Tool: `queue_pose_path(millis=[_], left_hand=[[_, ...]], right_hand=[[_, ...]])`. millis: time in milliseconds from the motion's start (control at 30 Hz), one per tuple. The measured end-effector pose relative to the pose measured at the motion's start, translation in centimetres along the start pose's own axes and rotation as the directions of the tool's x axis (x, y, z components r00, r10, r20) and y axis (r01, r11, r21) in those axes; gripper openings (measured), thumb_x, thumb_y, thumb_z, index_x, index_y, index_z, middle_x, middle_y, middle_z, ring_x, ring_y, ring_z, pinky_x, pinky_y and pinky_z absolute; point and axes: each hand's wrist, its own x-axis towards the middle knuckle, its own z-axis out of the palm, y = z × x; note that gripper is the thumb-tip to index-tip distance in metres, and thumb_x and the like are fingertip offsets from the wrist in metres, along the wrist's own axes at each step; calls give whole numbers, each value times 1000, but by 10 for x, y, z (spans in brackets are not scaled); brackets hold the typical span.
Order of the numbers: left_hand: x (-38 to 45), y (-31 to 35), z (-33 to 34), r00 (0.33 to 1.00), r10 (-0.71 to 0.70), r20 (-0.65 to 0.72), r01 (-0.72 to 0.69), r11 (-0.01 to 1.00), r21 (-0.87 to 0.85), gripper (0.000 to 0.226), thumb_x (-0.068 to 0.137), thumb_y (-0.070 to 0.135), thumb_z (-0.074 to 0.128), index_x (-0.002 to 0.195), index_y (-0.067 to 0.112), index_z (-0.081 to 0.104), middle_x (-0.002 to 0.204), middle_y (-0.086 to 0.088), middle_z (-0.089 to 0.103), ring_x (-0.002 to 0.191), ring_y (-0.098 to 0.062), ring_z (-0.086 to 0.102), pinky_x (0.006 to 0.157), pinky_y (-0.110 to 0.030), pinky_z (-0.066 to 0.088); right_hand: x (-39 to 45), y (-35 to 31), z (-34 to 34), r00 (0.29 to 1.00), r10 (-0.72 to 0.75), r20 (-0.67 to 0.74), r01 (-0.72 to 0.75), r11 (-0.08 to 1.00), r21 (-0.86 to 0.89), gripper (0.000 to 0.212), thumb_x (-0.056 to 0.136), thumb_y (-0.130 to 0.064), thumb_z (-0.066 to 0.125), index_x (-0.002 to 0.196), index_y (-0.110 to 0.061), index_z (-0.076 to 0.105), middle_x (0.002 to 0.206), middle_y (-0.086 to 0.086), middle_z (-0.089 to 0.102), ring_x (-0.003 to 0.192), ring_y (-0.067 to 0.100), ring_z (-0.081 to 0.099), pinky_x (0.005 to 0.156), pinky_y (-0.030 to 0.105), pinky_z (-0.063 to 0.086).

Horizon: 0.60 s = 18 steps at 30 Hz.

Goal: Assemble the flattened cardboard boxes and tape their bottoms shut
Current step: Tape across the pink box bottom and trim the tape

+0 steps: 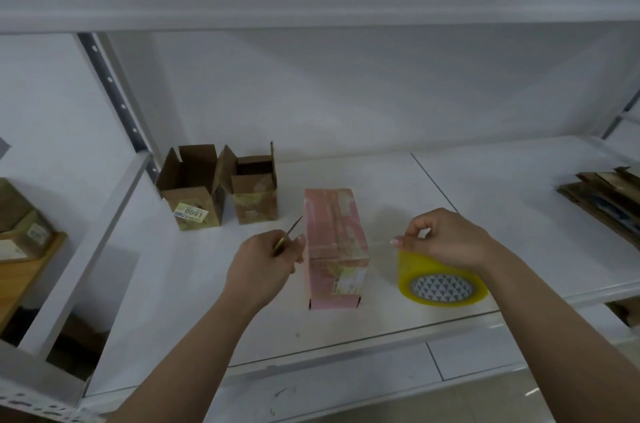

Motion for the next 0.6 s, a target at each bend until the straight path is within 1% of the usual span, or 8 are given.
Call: queue_pose_path(millis=[100, 167, 233, 300, 433, 500, 600], left_hand=[[1, -6, 5, 1000, -2, 7, 1, 1000, 19, 36, 96, 40, 53, 70, 18, 65, 64, 5, 64, 66, -14, 62, 65, -30, 47], [1, -12, 12, 999, -36, 33, 37, 999, -11, 37, 97, 40, 52, 70, 17, 65, 65, 4, 64, 67, -15, 62, 65, -29, 46], [-2, -17, 19, 993, -97, 68, 105, 986, -131, 39, 97, 40, 52, 69, 15, 64, 63, 3, 62, 66, -17, 59, 65, -29, 44], [-5, -21, 27, 986, -139, 93, 158, 954, -253, 43, 96, 42, 52, 65, 13, 60, 59, 3, 55, 60, -15, 52, 62, -27, 39], [-10, -25, 40, 974, -180, 135, 220, 884, -413, 48, 93, 50, 51, 65, 12, 47, 55, 4, 42, 47, -8, 36, 55, -26, 29], [-13, -24, 44, 968, -189, 167, 248, 828, -503, 49, 91, 52, 51, 66, 10, 44, 55, 2, 38, 46, -8, 32, 53, -27, 25], [-14, -23, 48, 953, -242, 181, 302, 760, -576, 49, 90, 53, 52, 68, 10, 44, 58, -3, 37, 46, -12, 30, 50, -26, 25]], right_hand=[[5, 0, 7, 1000, 22, -6, -23, 996, -90, 39, 72, -74, 63, 77, -36, 69, 86, -18, 64, 89, 8, 61, 71, 28, 41], [7, 0, 14, 1000, 30, 3, -30, 989, -144, 41, 74, -75, 61, 80, -35, 69, 91, -17, 64, 91, 10, 60, 72, 28, 41], [9, -2, 22, 999, 39, 21, -35, 985, -171, 43, 75, -76, 59, 84, -35, 68, 94, -15, 63, 91, 11, 59, 73, 29, 41], [10, -5, 32, 998, 43, 42, -34, 983, -179, 45, 75, -76, 57, 87, -35, 68, 92, -15, 60, 91, 11, 58, 73, 29, 40], [13, -5, 48, 995, 45, 84, -33, 991, -133, 41, 77, -74, 57, 86, -36, 65, 97, -10, 63, 94, 14, 61, 73, 29, 42], [13, -3, 51, 995, 52, 90, -42, 993, -112, 40, 78, -74, 56, 84, -35, 63, 100, -8, 66, 95, 14, 62, 75, 30, 45], [13, -2, 54, 994, 62, 91, -53, 994, -101, 38, 80, -72, 55, 84, -35, 62, 102, -6, 67, 95, 15, 63, 79, 32, 49]])
